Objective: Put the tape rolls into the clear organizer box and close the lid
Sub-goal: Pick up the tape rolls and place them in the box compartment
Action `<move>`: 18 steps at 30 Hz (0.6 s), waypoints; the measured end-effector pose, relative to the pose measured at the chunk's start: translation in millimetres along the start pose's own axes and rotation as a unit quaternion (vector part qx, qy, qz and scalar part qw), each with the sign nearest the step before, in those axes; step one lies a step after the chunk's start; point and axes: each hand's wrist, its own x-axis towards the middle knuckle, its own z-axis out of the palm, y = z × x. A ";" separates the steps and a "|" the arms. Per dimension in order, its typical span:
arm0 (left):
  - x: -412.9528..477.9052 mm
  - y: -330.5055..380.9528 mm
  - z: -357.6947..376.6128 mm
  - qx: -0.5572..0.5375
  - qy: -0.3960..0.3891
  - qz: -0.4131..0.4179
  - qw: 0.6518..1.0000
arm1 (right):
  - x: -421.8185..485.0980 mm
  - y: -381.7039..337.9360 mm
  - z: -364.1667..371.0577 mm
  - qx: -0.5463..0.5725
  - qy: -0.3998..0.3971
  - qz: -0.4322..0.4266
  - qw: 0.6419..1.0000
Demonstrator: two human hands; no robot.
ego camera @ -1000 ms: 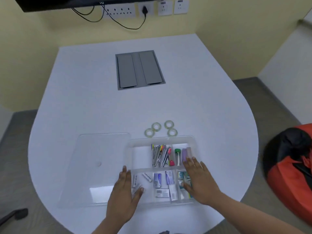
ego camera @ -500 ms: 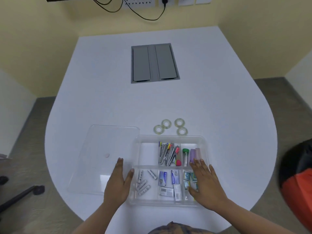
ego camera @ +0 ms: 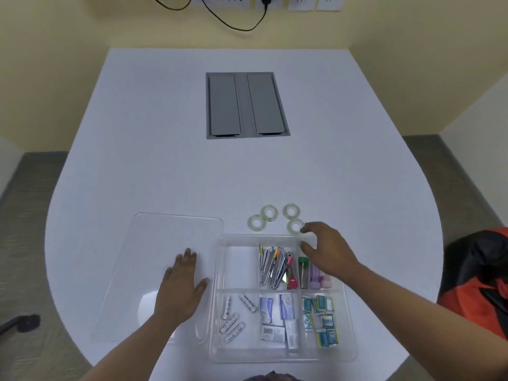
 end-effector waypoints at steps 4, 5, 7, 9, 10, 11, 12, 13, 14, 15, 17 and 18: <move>2.9 -4.4 5.8 0.004 -0.066 0.002 0.998 | 41.0 2.4 2.5 -0.022 -0.025 0.081 0.996; 1.3 -7.2 7.3 0.016 -0.074 0.006 0.997 | 49.6 2.9 4.2 -0.026 -0.035 0.103 0.994; -1.7 -14.4 11.7 0.041 -0.088 0.015 0.995 | 64.1 3.7 8.8 -0.015 -0.042 0.148 0.988; -2.7 -18.4 16.4 0.045 -0.103 0.012 0.994 | 74.8 5.0 13.4 -0.013 -0.043 0.181 0.983; -2.6 -19.3 17.7 0.042 -0.112 0.009 0.993 | 78.9 5.4 15.6 -0.021 -0.049 0.195 0.979; -2.6 -19.4 18.1 0.040 -0.121 0.006 0.992 | 82.4 5.5 17.3 -0.032 -0.057 0.207 0.976; -2.4 -19.5 18.3 0.040 -0.126 0.004 0.991 | 85.4 5.0 18.9 -0.043 -0.065 0.217 0.973; -2.3 -19.9 18.7 0.041 -0.130 0.004 0.991 | 88.0 4.3 20.5 -0.052 -0.073 0.226 0.970; -2.2 -20.2 18.9 0.043 -0.133 0.005 0.990 | 90.2 3.5 21.9 -0.060 -0.079 0.234 0.967; -2.2 -20.1 18.7 0.044 -0.137 0.006 0.990 | 92.0 2.9 22.9 -0.066 -0.084 0.242 0.964; -1.9 -19.5 18.3 0.045 -0.142 0.007 0.989 | 94.5 1.7 23.7 -0.072 -0.089 0.255 0.960; -1.6 -19.3 18.1 0.046 -0.144 0.006 0.989 | 95.5 1.1 23.8 -0.074 -0.092 0.259 0.959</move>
